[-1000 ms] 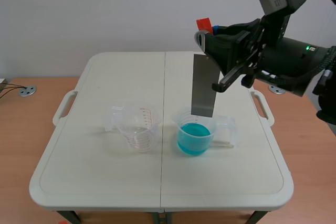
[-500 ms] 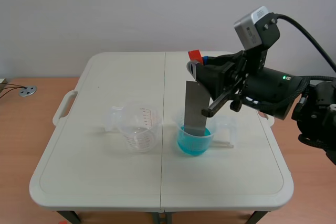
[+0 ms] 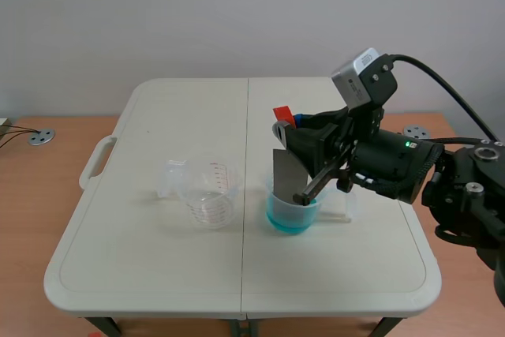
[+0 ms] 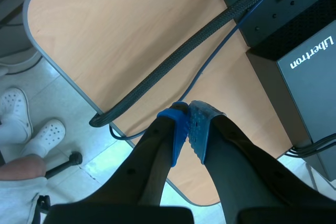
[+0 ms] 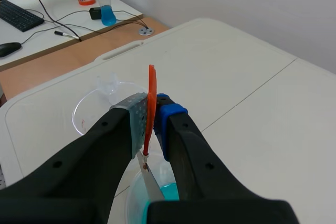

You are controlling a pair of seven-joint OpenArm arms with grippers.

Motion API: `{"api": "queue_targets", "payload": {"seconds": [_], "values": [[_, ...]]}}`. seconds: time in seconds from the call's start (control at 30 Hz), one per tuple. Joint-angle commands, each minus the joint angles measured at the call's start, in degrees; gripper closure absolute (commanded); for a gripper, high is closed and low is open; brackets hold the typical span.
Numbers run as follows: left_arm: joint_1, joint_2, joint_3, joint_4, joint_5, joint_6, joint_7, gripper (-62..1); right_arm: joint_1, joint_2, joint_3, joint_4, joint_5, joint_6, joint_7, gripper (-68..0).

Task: Hold the metal plate by the orange handle, dip it into the blue solution, take it out and point at it, then put the plate back in the beaker on the left.
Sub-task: 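Lower the plate into the blue solution, then hold the plate still in the solution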

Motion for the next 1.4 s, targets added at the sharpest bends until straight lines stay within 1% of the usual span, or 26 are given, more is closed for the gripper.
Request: {"api": "queue_targets", "payload": {"seconds": [0.0, 0.17, 0.4, 0.53, 1.37], "values": [[0.61, 0.26, -0.07, 0.22, -0.17, -0.09, -0.31, -1.1, 1.27, 0.0, 0.35, 0.24, 0.09, 0.07, 1.68, -1.1], [0.61, 0.26, -0.07, 0.22, -0.17, -0.09, -0.31, -1.0, 1.27, 0.0, 0.35, -0.98, -1.57, 0.07, 2.97, -1.1], [0.61, 0.26, -0.07, 0.22, -0.17, -0.09, -0.31, -1.1, 1.27, 0.02, 0.35, -2.1, -1.64, 0.07, 2.97, -1.1], [0.61, 0.26, -0.07, 0.22, -0.17, -0.09, -0.31, -1.1, 1.25, 0.02, 0.35, -2.1, -2.86, 0.07, 2.99, -1.1], [0.61, 0.26, -0.07, 0.22, -0.17, -0.09, 0.09, -1.1, 1.27, 0.02, 0.35, -2.1, -2.86, 0.07, 3.5, -1.1]]}}
